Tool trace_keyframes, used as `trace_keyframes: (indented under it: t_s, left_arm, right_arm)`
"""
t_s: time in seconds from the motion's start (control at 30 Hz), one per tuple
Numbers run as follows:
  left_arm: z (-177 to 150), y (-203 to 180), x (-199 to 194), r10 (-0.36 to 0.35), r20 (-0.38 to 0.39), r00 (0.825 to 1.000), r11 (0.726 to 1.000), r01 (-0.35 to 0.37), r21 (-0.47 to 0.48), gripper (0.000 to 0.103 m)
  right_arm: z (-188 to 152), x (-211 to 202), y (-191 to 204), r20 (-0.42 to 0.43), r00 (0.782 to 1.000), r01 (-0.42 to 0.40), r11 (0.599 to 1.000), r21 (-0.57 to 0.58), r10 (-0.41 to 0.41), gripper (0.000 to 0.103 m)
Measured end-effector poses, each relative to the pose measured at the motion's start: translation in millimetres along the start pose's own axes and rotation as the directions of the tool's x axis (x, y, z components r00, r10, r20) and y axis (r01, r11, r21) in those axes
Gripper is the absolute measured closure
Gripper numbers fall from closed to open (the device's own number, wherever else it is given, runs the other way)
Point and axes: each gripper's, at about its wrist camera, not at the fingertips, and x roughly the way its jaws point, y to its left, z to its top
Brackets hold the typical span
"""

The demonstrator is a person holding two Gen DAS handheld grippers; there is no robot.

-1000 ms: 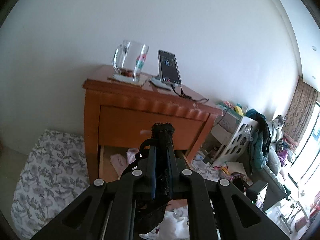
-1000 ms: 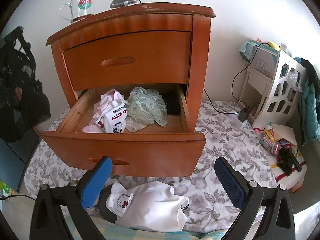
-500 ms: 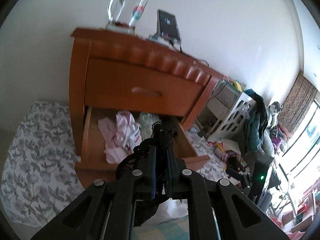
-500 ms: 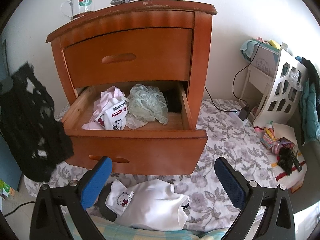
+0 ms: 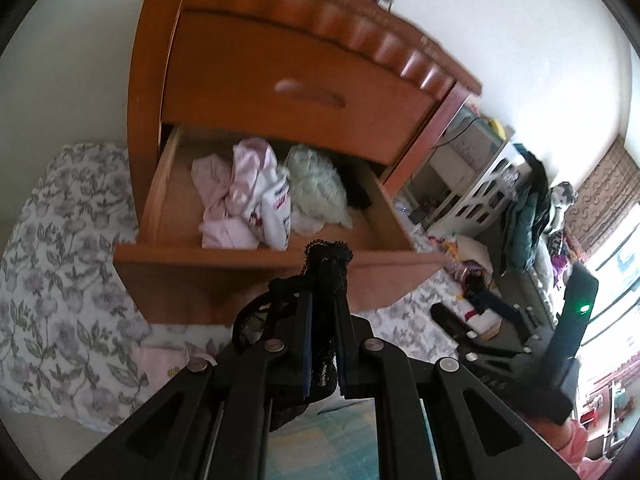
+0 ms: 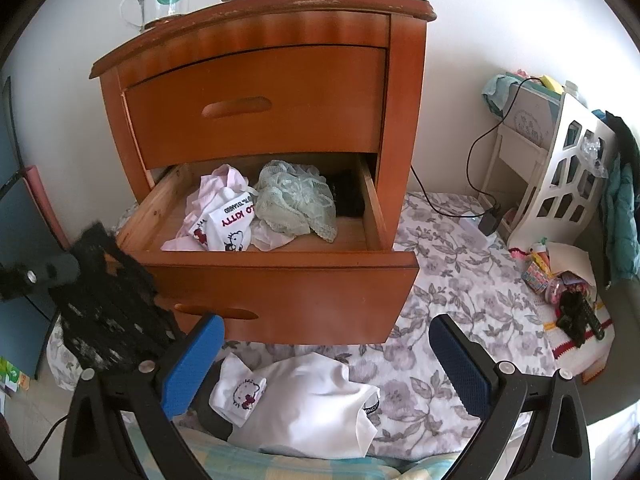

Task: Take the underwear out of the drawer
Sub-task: 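Lift the black lace cloth out of the drawer and carry it over the bed, then lower the black lace cloth onto the bed beside the pink sock and open the left gripper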

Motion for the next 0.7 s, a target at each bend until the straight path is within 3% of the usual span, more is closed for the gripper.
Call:
trace_keyframes:
  t_s: [0.33,0.7]
  left_arm:
    - [-20,10,53,0.05,-0.15,0.987,0.999,-0.052,-0.006,0.094]
    - [-38,18,117,0.094,-0.286,0.954,0.995,-0.101,-0.01,0.094]
  right_arm:
    - [-5,9,-1,-0.025,1.0,-0.002,1.0,-0.002,0.002,0.0]
    - [-7,22,-2,-0.052,0.999,0.002,1.0,-0.005,-0.002,0.0]
